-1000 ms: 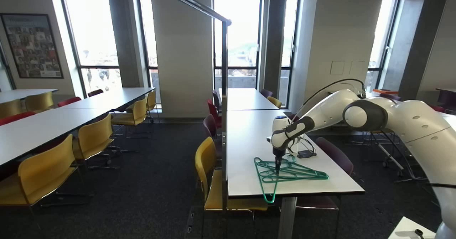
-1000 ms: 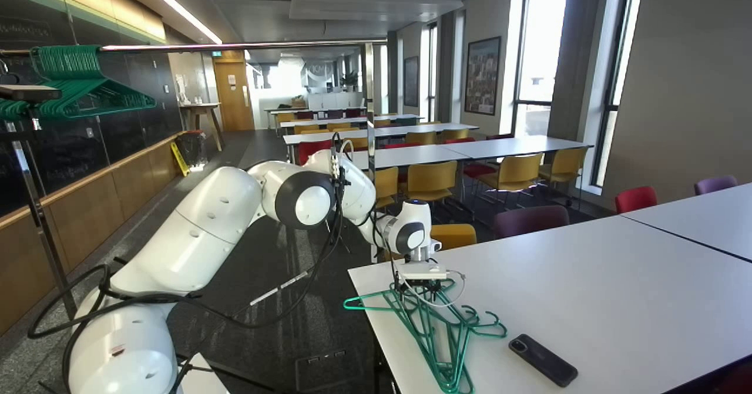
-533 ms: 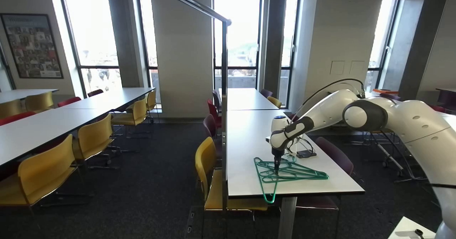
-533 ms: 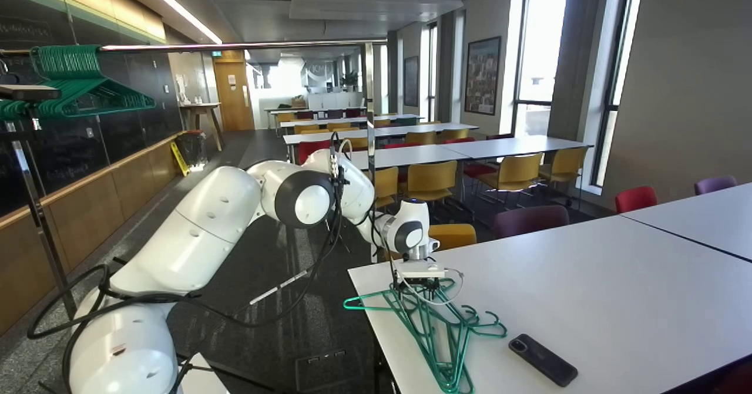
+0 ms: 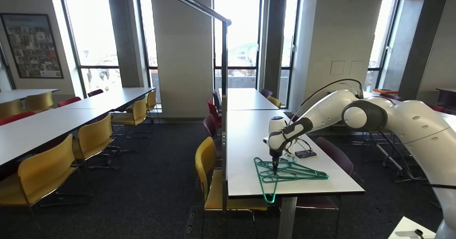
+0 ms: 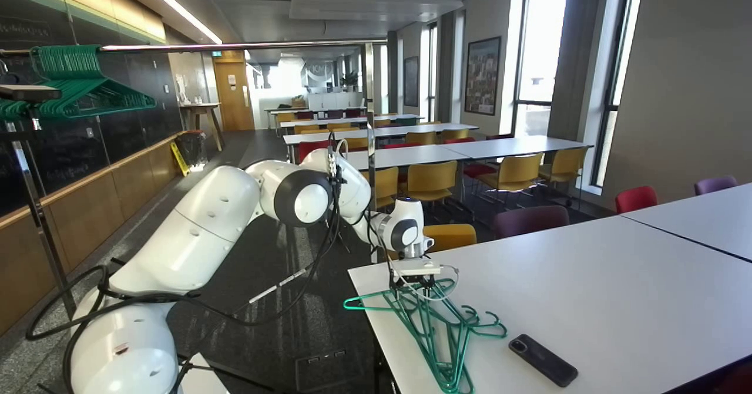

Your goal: Put one green hanger on the rail.

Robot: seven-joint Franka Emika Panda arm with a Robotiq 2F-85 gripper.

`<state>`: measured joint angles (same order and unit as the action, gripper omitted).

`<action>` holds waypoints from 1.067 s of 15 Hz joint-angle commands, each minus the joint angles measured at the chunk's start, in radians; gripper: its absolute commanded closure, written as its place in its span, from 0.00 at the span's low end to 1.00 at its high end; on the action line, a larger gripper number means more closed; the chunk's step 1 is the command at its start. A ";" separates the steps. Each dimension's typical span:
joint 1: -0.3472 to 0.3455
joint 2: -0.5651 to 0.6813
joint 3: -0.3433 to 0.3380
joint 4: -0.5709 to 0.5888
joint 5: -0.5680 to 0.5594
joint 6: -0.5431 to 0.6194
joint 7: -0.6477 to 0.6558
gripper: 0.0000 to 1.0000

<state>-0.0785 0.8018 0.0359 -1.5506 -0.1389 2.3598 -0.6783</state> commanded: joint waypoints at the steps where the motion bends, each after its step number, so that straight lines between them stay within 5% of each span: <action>1: 0.000 -0.020 0.004 -0.017 -0.028 -0.013 0.010 0.09; 2: 0.000 -0.017 0.004 -0.016 -0.028 -0.015 0.010 0.26; 3: 0.000 -0.016 0.005 -0.015 -0.028 -0.016 0.010 0.33; 7: -0.003 -0.013 0.006 -0.013 -0.026 -0.019 0.008 0.42; 12: -0.005 -0.012 0.006 -0.009 -0.024 -0.022 0.007 0.38; 16: -0.008 -0.012 0.007 -0.006 -0.021 -0.024 0.007 0.60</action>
<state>-0.0771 0.8033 0.0359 -1.5537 -0.1439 2.3566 -0.6783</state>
